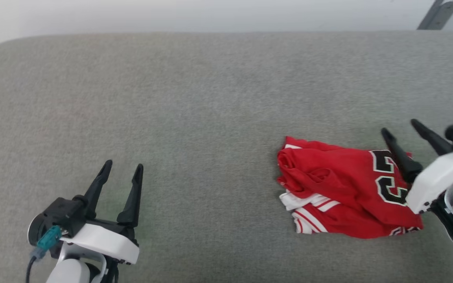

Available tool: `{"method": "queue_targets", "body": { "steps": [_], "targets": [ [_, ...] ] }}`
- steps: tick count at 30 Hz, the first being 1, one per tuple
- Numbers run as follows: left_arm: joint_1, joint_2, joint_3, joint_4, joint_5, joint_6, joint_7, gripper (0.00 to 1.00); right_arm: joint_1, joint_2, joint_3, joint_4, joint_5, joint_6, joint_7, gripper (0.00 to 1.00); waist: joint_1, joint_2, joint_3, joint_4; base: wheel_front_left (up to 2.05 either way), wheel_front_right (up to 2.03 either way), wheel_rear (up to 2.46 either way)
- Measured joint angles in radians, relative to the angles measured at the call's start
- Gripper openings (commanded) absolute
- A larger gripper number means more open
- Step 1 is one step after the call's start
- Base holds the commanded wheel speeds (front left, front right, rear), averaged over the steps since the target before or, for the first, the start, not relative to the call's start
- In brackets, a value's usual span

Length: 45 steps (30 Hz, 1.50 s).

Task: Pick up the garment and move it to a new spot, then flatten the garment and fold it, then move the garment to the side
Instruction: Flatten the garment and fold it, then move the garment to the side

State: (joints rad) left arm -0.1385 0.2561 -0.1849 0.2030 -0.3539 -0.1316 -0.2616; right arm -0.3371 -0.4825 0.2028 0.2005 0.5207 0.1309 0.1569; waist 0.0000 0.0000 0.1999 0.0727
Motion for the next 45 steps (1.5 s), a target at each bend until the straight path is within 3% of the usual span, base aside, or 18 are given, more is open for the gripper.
{"method": "queue_targets", "body": {
  "steps": [9, 15, 23, 32, 41, 45],
  "targets": [
    [0.045, -0.021, 0.084, 0.029, -0.018, 0.0, 0.0, 1.0, 0.024, 0.06, -0.048, 0.165, -0.046, 0.0, -0.337, 1.0, 0.0, 0.0, -0.06, -0.055, 0.0, 0.0, 0.0],
    [0.104, -0.029, 0.119, -0.004, -0.016, 0.0, 0.0, 1.0, 0.083, 0.087, -0.077, 0.16, -0.063, 0.0, -0.396, 1.0, -0.0001, 0.0, -0.101, -0.071, 0.0, 0.0, 0.0],
    [0.197, -0.033, 0.161, -0.081, 0.005, 0.0, 0.0, 1.0, 0.206, 0.098, -0.129, 0.083, -0.081, 0.0, -0.404, 1.0, 0.0, 0.0, -0.132, -0.06, 0.0, 0.0, 0.0],
    [0.284, -0.071, 0.204, -0.174, 0.043, 0.0, 0.0, 1.0, 0.33, 0.118, -0.217, -0.065, -0.103, 0.0, -0.325, 1.0, 0.0, 0.0, -0.12, -0.048, 0.0, 0.0, 0.0],
    [0.281, -0.081, 0.193, -0.191, 0.052, 0.0, 0.0, 1.0, 0.346, 0.132, -0.241, -0.14, -0.123, 0.0, -0.259, 1.0, 0.0, 0.0, -0.088, -0.043, 0.0, 0.0, 0.0],
    [0.256, -0.081, 0.184, -0.197, 0.052, 0.0, 0.0, 1.0, 0.328, 0.115, -0.232, -0.162, -0.126, 0.0, -0.18, 1.0, 0.0, 0.0, -0.06, -0.038, 0.0, 0.0, 0.0]
  ]
}}
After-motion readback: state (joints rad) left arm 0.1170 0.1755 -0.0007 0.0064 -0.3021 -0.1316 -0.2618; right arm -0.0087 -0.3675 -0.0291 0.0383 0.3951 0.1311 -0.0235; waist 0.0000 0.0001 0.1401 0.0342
